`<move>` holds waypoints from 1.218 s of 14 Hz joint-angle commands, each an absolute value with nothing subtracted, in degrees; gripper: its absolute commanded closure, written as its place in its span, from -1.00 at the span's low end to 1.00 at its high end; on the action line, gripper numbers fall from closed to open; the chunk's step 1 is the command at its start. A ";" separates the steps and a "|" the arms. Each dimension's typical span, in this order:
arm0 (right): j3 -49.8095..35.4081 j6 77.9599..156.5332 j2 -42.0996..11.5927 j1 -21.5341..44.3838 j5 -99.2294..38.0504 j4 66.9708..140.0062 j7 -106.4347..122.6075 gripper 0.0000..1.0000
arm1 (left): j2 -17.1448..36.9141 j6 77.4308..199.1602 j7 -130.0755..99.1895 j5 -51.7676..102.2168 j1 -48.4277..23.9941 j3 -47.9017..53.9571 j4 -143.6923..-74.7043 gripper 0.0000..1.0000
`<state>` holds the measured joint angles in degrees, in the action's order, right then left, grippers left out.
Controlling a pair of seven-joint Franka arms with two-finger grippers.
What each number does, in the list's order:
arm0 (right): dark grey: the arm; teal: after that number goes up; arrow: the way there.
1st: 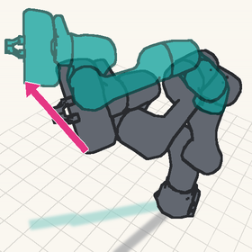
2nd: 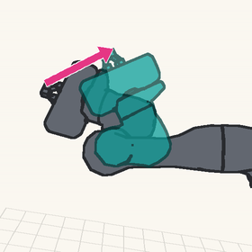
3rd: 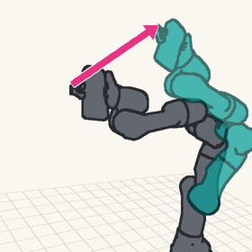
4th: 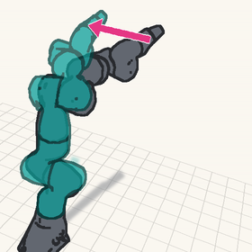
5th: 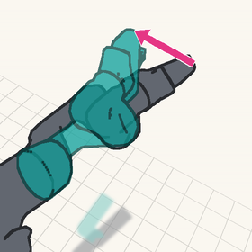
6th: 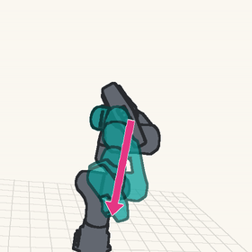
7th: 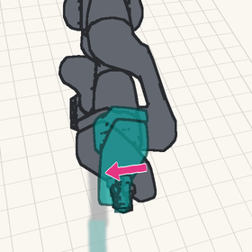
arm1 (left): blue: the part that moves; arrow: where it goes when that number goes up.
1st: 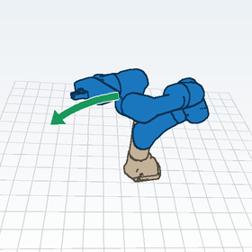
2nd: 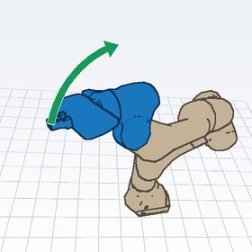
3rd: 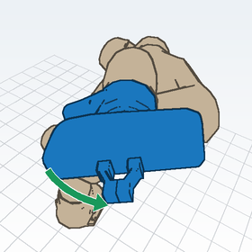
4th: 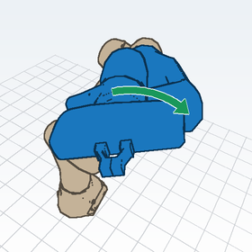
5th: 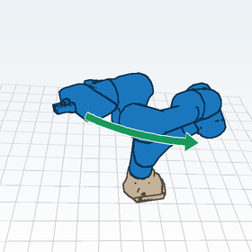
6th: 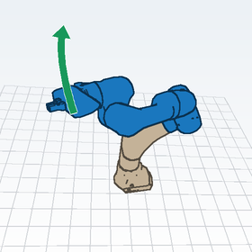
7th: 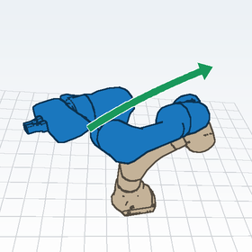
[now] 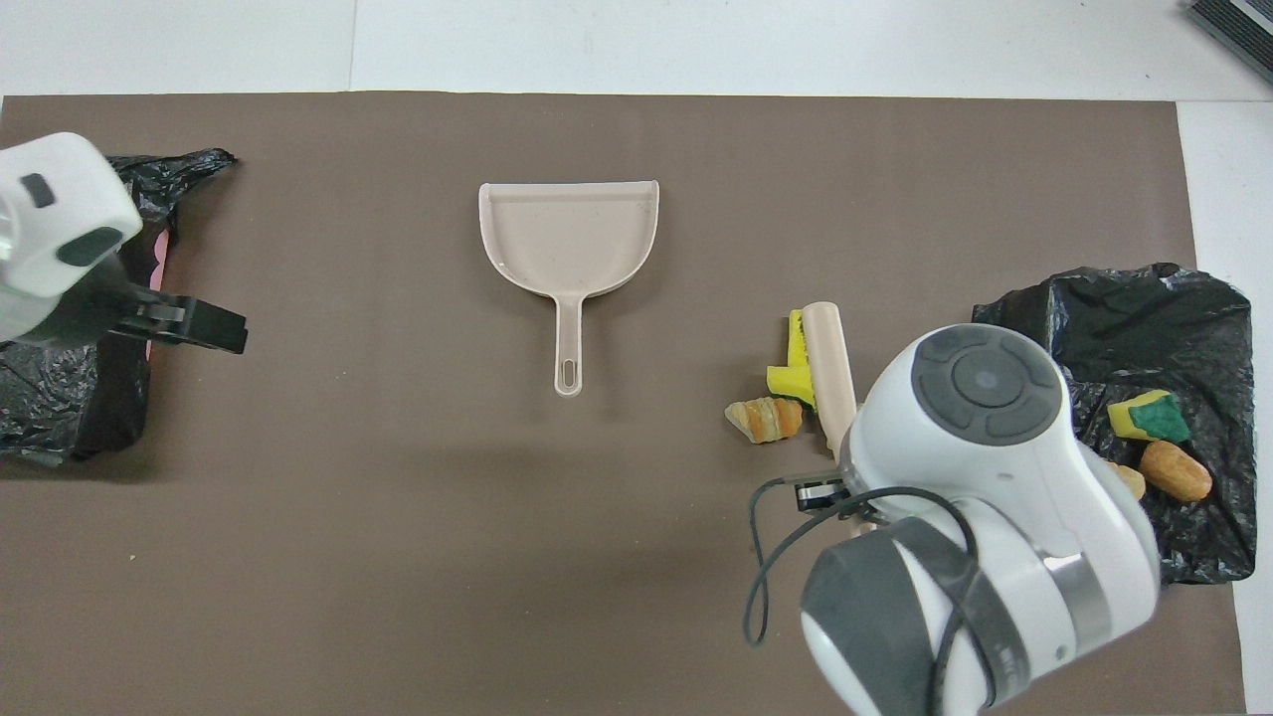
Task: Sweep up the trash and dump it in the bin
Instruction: 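Reach the left gripper to the dustpan while the right gripper grasps the brush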
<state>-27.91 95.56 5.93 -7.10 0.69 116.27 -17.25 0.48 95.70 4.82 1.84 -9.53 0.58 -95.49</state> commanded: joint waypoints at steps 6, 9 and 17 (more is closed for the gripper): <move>-28.83 106.95 -0.70 -12.22 12.66 121.90 -13.27 1.00 | -2.28 112.92 -5.97 1.32 -22.65 0.09 -114.32 -1.00; -29.09 107.14 -2.72 -10.47 12.74 122.86 -13.53 1.00 | -1.33 120.38 -12.37 1.23 -29.16 0.09 -119.87 -1.00; -29.01 109.43 -3.95 -5.20 3.16 121.56 -17.91 1.00 | 14.76 132.62 -27.07 0.88 -31.82 0.09 -105.82 -1.00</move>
<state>-28.86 109.14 -3.62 -6.55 4.66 122.59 -15.49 11.32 132.32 -25.09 1.82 -31.26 0.70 -110.34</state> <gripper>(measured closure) 0.740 0.000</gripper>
